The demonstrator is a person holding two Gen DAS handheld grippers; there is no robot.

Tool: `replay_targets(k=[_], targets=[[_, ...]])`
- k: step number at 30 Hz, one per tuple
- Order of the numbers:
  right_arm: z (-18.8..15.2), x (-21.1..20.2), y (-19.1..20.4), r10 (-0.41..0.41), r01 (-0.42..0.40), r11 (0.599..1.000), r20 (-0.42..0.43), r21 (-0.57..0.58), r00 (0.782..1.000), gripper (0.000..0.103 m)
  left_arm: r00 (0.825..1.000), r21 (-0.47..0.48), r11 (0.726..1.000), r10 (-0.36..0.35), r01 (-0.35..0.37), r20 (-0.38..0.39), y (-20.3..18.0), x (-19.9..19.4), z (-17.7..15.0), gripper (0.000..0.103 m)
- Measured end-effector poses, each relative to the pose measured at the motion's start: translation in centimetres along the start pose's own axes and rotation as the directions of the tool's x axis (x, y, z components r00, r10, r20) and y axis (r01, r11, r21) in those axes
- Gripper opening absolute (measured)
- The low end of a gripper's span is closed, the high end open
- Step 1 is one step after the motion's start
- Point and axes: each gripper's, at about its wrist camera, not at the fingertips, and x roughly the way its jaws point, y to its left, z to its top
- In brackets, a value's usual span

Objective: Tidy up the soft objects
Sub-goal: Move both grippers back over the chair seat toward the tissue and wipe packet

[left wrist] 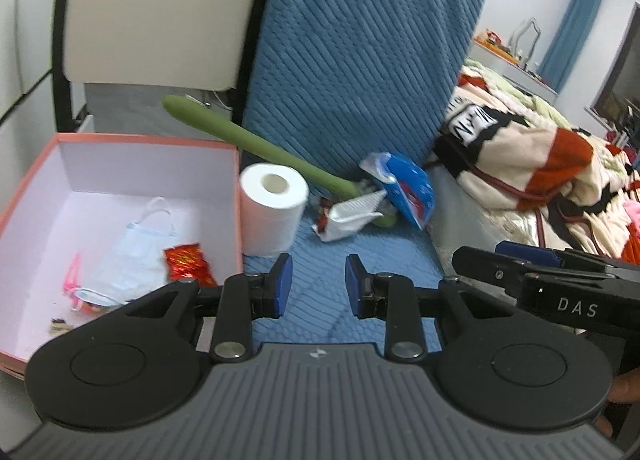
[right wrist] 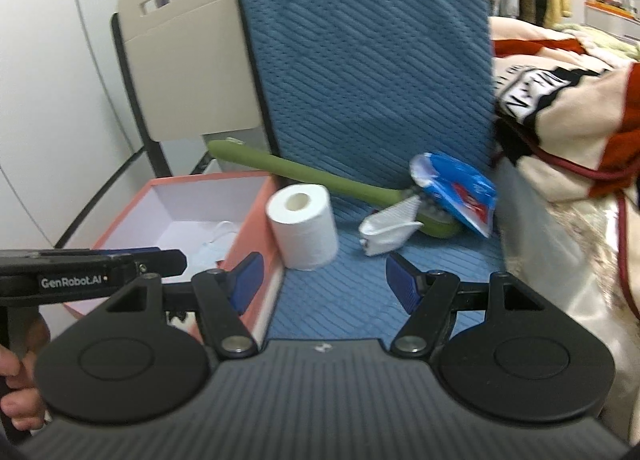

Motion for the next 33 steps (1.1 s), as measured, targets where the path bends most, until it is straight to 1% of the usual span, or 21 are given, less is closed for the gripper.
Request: replay_targets(k=[8,18,19,22,23,33], targets=[[-1.8,-0.6,-3.3,-0.034,0.034,0.999,-0.008,0.033,0.999,0.070,0.999,0.050,0.998,-0.042,0.043,-0.029,-3.8,2.3,-1.6,0.033],[-4.3,-1.3,-6.6,-0.082,0.083,0.996,-0.025,0.044,0.996,0.070,0.996,0.072,0.995,-0.071,0.075,-0.062,-7.4,4.4,-3.5,0.033],[-4.5,-1.4,-6.8,-0.085,0.086,0.995,-0.026,0.044,0.996,0.070,0.995,0.074,0.994,-0.073,0.077,-0.063,-7.7,4.5,-3.7,0.034],[-5.2,-1.7,-7.2,-0.092,0.093,0.995,-0.021,0.029,0.996,0.070,0.995,0.070,0.994,-0.082,0.086,-0.060,-8.4,4.7,-4.1,0.040],[-5.4,-1.8,-7.4,-0.094,0.094,0.995,-0.022,0.028,0.995,0.070,0.995,0.073,0.993,-0.084,0.088,-0.058,-8.6,4.8,-4.3,0.040],[-7.4,-2.0,-9.0,-0.113,0.113,0.993,-0.023,0.039,0.993,0.070,0.993,0.105,0.990,-0.090,0.098,-0.074,-10.6,5.6,-5.6,0.040]])
